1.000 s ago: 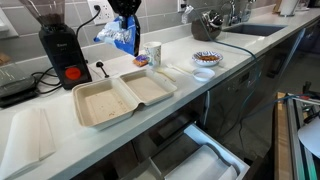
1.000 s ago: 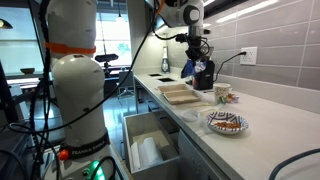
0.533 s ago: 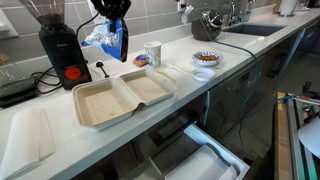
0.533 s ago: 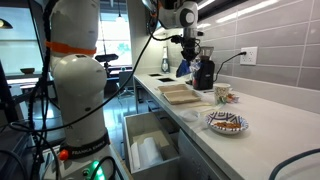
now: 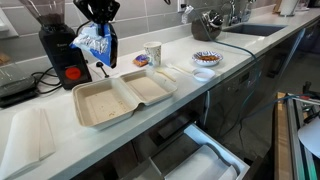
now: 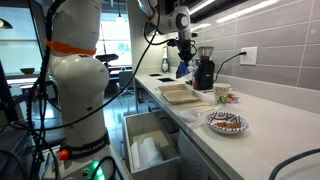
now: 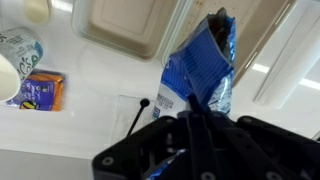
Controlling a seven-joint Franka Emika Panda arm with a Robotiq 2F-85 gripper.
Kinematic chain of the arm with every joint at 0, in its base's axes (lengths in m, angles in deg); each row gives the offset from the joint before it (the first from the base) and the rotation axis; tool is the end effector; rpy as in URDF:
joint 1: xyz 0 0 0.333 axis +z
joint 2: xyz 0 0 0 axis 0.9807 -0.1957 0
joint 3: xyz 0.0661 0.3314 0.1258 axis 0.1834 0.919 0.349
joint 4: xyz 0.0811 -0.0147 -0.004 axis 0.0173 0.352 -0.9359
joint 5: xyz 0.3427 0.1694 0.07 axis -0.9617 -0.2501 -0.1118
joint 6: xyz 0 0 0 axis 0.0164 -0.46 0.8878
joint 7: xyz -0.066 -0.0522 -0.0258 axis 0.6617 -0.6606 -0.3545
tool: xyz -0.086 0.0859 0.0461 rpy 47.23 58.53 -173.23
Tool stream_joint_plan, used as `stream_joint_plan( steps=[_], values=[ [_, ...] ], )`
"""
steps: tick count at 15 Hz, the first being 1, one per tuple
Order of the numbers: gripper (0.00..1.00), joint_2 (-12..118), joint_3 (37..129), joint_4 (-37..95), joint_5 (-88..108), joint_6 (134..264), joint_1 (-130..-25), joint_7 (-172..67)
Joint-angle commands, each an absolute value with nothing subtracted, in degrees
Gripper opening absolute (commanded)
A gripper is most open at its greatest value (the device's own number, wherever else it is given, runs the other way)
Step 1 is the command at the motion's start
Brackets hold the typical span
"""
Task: Pour some of the contents of the blue packet into the foam pack
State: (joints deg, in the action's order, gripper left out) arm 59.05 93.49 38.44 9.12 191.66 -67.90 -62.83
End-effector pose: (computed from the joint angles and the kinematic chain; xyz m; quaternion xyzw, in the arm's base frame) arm 0.6201 0.1862 0.5004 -0.9914 -0.0237 -0.1250 0.0308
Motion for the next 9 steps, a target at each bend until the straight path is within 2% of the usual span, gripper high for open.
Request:
stream_joint_plan(
  steps=[1,9],
  values=[
    [0.0,59.21,93.56,39.19,14.81,193.75,-66.13,-66.83],
    [0.0,58.36,93.61,38.15,24.43,196.68,-64.02,-69.52]
  ],
)
